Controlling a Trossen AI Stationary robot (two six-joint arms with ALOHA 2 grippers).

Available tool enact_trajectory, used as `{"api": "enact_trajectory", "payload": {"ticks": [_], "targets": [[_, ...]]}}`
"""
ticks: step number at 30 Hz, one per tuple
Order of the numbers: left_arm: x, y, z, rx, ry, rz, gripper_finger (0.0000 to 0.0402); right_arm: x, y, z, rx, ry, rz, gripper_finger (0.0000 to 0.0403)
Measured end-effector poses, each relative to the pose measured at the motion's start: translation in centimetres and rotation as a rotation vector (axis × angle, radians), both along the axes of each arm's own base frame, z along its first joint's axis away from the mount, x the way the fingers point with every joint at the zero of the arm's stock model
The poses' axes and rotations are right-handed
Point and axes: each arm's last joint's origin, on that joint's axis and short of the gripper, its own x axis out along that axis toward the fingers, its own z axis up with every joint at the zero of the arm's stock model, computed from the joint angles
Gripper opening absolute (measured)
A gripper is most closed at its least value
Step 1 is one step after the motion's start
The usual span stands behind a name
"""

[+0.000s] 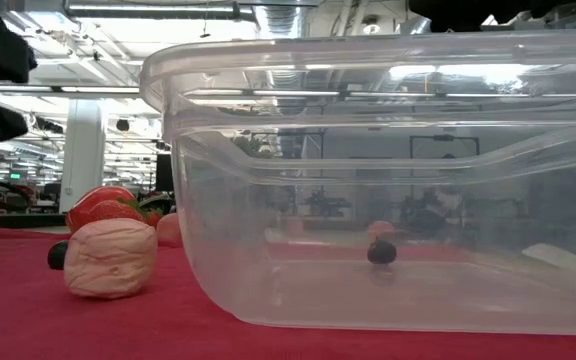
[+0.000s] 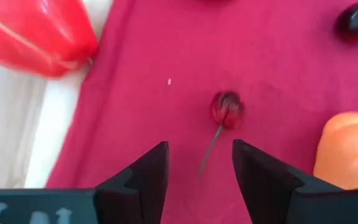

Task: Pick and placing Produce into tupperware
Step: Put the cherry into the transparent bin

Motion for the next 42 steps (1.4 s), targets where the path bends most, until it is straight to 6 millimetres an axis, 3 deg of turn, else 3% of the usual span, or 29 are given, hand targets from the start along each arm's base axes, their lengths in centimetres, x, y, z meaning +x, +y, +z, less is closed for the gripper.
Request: {"api": "enact_trajectory", "payload": {"ticks": [17, 33, 42], "targets": [[0.0, -0.1, -0.2, -0.029, -0.008, 0.001, 0.0112, 0.0, 0.0, 0.0, -0.001, 0.004, -0.001, 0.0129], [0.1, 0.0, -0.2, 0.003, -0.028, -0.014, 0.0111, 0.0, 0.0, -0.1, -0.002, 0.007, -0.001, 0.0129], [-0.2, 0.4, -1.6, -0.073, -0.034, 0.006, 0.0111, 0.0, 0.0, -0.1, -0.002, 0.007, -0.001, 0.0129]]}}
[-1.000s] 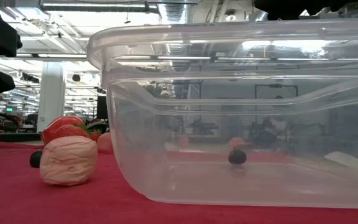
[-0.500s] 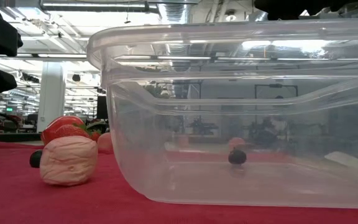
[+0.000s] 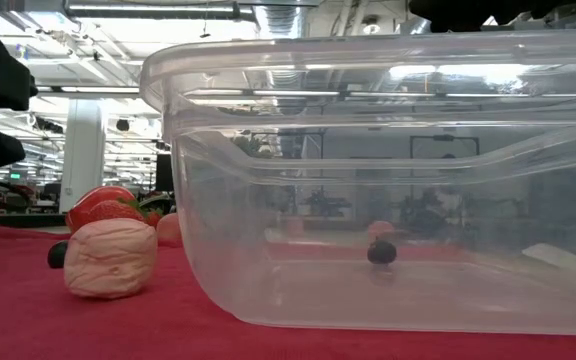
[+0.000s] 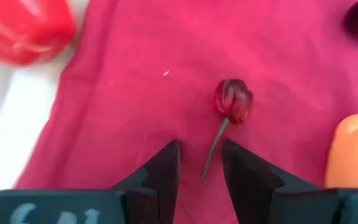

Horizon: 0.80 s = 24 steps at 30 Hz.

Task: Pick and placing Produce into tupperware
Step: Put the cherry into the transparent bin

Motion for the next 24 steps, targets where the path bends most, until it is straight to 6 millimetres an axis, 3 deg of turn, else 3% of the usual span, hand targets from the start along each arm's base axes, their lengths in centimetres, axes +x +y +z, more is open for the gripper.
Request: {"api": "enact_trajectory", "payload": {"ticks": [24], "targets": [[-0.21, 0.19, -0.05, 0.015, 0.034, -0.011, 0.0111, -0.01, 0.00, 0.00, 0.000, 0.000, 0.000, 0.0129]]}}
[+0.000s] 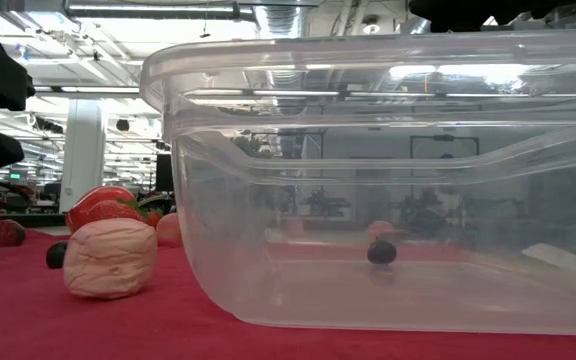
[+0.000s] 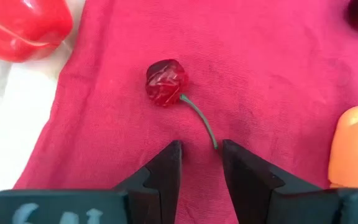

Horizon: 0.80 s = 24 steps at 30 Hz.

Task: Pick and placing Produce into tupperware
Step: Put the cherry into the transparent bin

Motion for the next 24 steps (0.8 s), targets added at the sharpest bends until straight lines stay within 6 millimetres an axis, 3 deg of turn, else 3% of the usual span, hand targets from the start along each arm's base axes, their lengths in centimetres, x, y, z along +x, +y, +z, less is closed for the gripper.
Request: {"api": "enact_trajectory", "payload": {"ticks": [7, 15, 24], "targets": [[0.0, 0.1, 0.0, 0.020, -0.005, 0.008, 0.0111, 1.1, 0.2, -1.0, -0.018, 0.028, -0.032, 0.0129], [0.6, -0.2, 0.8, 0.034, -0.050, 0.015, 0.0109, 2.3, -1.1, -2.0, -0.005, 0.059, -0.119, 0.0129], [0.6, -0.2, 0.7, 0.028, -0.037, 0.011, 0.0047, 1.7, -0.8, -1.2, 0.005, 0.031, -0.099, 0.0129]]}}
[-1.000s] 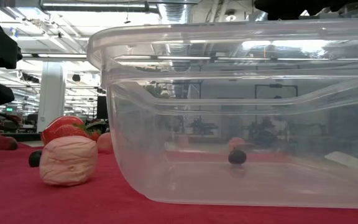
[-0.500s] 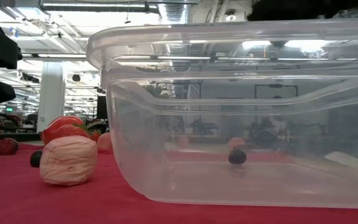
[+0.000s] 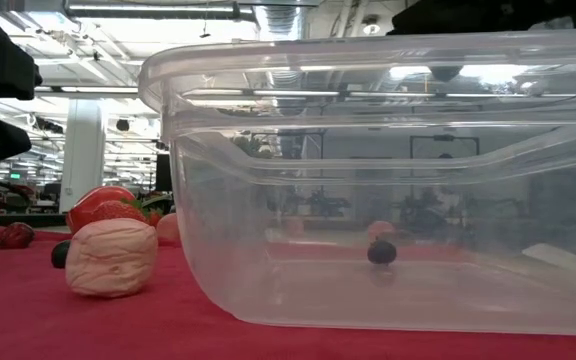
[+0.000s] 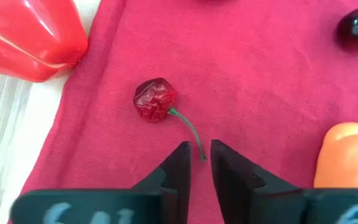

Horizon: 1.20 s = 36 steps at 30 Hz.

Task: Pick and placing Produce into tupperware
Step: Put the cherry into the transparent bin

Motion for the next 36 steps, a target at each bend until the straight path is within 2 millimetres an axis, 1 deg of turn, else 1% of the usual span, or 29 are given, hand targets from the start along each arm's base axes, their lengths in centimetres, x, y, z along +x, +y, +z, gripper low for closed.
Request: {"api": "enact_trajectory", "payload": {"ticks": [4, 8, 12, 20, 25, 29, 36], "targets": [[0.00, -0.04, -0.01, -0.017, 0.006, 0.009, 0.0026, -0.11, 0.41, -0.01, -0.007, 0.000, 0.021, 0.0129], [0.02, -0.02, -0.01, -0.019, 0.003, 0.021, 0.0024, -0.13, 0.46, 0.00, -0.008, 0.000, 0.023, 0.0129], [0.13, 0.09, -0.01, -0.025, 0.004, 0.037, 0.0034, -0.13, 0.46, -0.01, -0.008, 0.000, 0.023, 0.0129], [0.39, 0.41, -0.05, -0.027, 0.006, 0.054, 0.0066, -0.12, 0.45, -0.01, -0.008, 0.000, 0.023, 0.0129], [0.04, 0.76, -0.61, -0.033, 0.031, 0.060, 0.0070, -0.12, 0.45, -0.01, -0.008, 0.000, 0.023, 0.0129], [0.00, 0.79, -0.67, -0.037, 0.028, 0.071, 0.0063, -0.12, 0.45, -0.01, -0.008, 0.000, 0.023, 0.0129], [0.08, 0.73, -0.64, -0.032, 0.016, 0.053, 0.0032, -0.12, 0.45, -0.01, -0.008, 0.000, 0.023, 0.0129]]}}
